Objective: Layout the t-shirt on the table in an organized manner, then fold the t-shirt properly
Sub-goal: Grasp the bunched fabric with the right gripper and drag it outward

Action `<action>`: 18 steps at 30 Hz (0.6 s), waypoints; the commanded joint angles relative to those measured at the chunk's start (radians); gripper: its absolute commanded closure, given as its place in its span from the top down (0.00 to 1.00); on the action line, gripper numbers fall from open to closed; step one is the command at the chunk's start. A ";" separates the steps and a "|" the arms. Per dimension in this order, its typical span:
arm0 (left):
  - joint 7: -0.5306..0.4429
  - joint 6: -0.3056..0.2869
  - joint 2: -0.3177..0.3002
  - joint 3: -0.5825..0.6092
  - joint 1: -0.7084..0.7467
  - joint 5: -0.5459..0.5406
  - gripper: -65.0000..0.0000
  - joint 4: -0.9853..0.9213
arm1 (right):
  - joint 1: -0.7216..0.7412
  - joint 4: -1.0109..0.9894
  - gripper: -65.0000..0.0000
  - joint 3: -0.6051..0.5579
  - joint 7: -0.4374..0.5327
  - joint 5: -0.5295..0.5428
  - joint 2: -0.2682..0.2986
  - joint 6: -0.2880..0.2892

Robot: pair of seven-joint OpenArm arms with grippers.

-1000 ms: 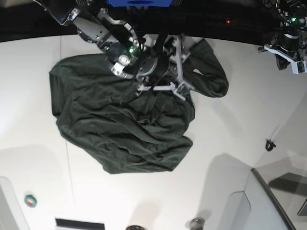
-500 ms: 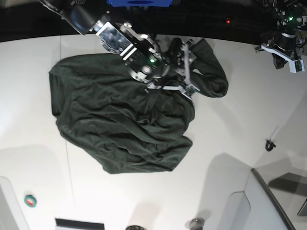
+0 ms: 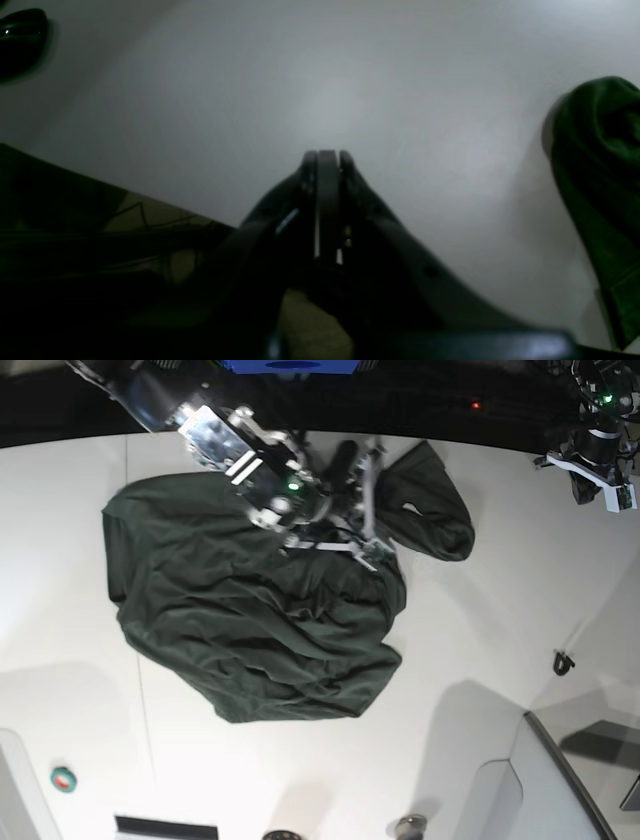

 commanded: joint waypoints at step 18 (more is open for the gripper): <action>-0.019 0.004 -0.018 -0.010 0.002 -0.006 0.00 0.018 | -0.186 0.568 0.01 0.363 -0.132 0.011 0.163 0.006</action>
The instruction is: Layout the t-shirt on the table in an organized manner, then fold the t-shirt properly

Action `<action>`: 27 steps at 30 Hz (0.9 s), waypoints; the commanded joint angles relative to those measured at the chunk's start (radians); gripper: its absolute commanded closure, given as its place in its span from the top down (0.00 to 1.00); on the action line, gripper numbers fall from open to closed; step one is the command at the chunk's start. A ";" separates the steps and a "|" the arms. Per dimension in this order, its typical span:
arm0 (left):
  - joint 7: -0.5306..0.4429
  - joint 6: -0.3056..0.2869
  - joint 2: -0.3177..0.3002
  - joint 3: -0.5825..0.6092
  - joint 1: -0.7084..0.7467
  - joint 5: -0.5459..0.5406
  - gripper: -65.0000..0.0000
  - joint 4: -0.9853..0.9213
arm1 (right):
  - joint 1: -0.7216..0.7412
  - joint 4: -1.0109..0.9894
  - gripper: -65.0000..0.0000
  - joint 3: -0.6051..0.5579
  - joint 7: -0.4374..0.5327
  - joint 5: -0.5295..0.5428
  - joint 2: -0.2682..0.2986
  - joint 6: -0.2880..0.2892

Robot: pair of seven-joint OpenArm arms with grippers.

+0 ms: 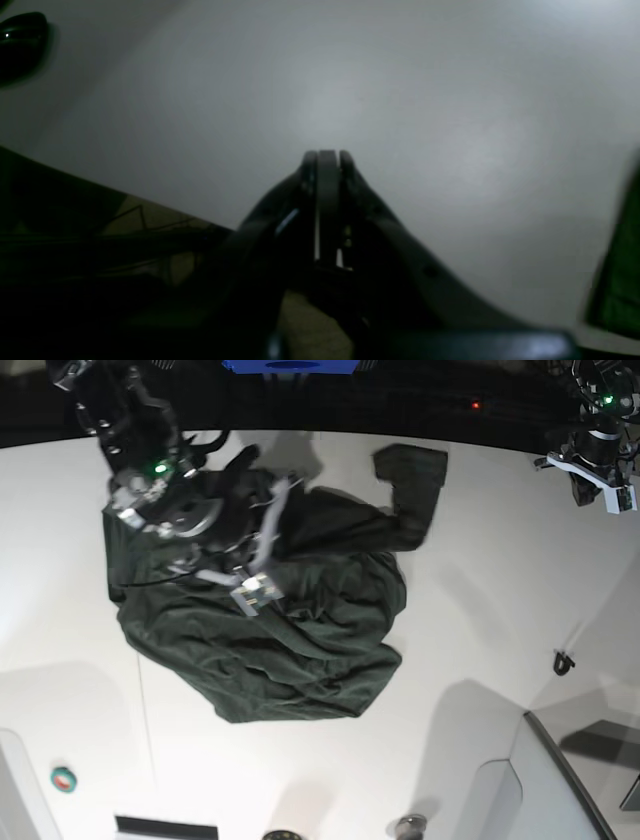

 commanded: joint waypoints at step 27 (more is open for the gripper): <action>-0.016 0.004 -0.009 -0.002 -0.019 -0.005 0.00 0.023 | 0.020 -0.225 0.69 -0.079 0.058 -0.004 -0.062 -0.002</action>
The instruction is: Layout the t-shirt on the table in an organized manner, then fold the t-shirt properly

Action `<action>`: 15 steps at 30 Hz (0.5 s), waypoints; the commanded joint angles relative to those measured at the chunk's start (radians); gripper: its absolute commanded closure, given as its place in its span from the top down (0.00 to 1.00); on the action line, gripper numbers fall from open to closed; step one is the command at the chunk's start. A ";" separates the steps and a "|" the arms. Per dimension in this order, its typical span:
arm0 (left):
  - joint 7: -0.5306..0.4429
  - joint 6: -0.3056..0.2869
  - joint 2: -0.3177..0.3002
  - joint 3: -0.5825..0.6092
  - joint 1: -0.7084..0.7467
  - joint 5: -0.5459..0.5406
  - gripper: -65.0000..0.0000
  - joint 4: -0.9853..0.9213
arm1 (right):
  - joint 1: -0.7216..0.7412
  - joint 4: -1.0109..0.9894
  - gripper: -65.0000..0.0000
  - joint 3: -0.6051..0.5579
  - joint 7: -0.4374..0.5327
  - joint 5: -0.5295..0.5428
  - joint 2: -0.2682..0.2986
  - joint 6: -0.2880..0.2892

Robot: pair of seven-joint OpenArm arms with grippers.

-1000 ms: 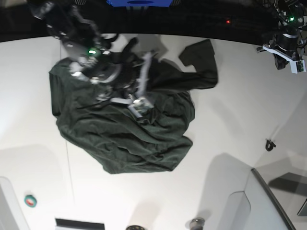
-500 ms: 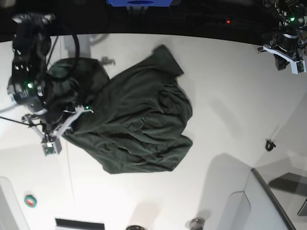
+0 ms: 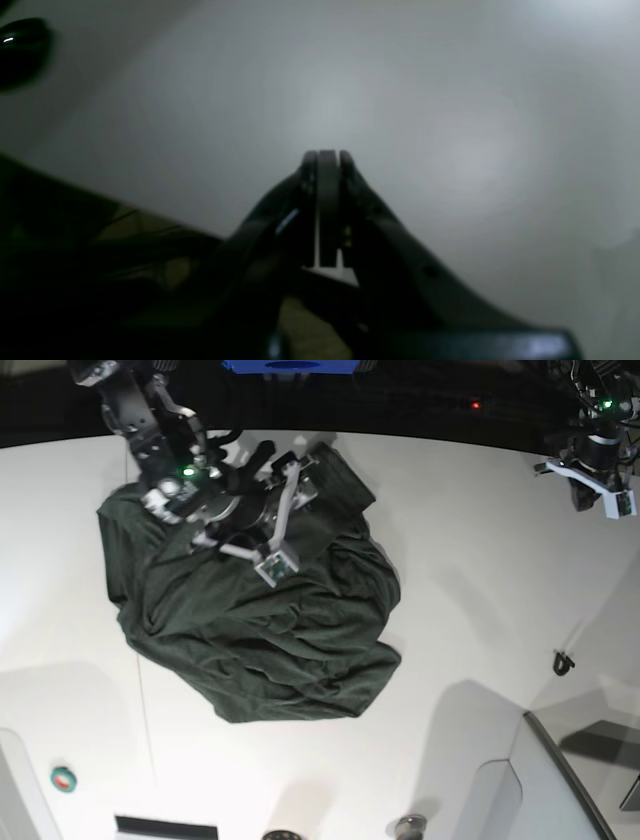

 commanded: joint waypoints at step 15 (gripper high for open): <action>-0.022 0.005 -0.015 -0.010 0.007 -0.008 0.00 0.013 | 0.062 -0.318 0.02 -0.114 0.184 0.000 -0.023 -0.148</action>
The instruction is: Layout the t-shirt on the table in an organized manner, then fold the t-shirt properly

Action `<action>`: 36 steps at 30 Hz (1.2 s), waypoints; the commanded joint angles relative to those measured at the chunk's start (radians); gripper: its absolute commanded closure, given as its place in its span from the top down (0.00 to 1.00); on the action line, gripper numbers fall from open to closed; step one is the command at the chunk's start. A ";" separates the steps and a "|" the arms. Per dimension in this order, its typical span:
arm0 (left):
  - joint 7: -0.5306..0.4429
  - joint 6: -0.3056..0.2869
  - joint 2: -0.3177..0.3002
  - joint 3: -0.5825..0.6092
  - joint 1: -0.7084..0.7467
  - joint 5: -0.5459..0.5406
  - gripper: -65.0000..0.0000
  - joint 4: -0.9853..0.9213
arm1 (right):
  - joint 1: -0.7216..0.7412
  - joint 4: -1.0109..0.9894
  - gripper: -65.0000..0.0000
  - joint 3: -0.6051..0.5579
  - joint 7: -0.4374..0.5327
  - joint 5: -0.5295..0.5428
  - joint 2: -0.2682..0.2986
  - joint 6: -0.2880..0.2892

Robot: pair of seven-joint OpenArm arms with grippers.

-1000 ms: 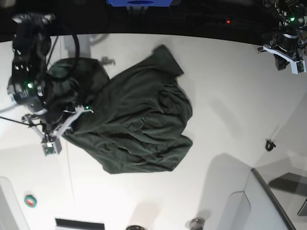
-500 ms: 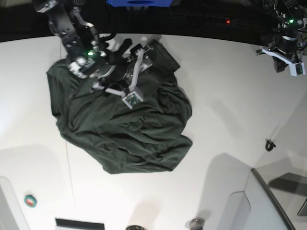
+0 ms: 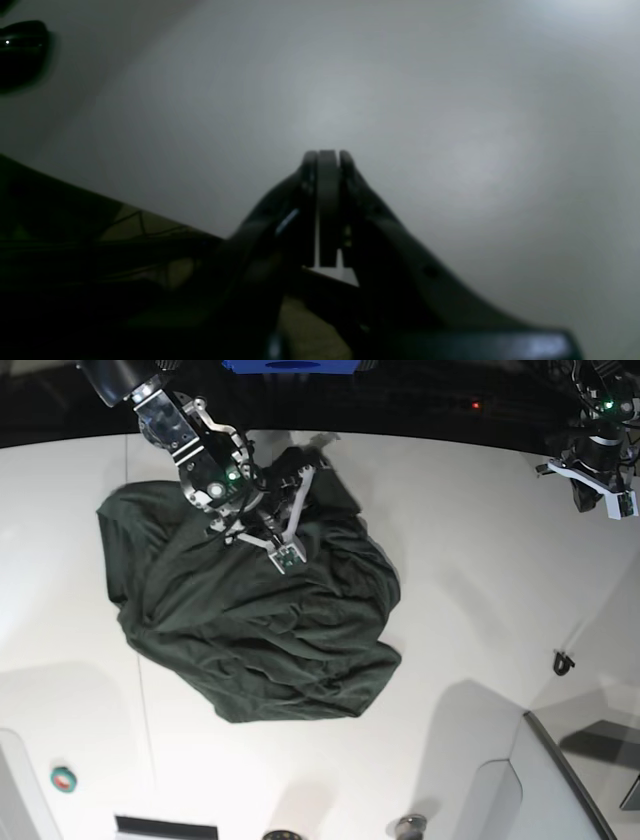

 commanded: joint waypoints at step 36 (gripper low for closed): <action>-0.022 0.004 0.009 0.137 0.005 -0.008 0.07 0.014 | -0.041 0.297 0.69 -0.019 -0.094 0.004 0.014 -0.004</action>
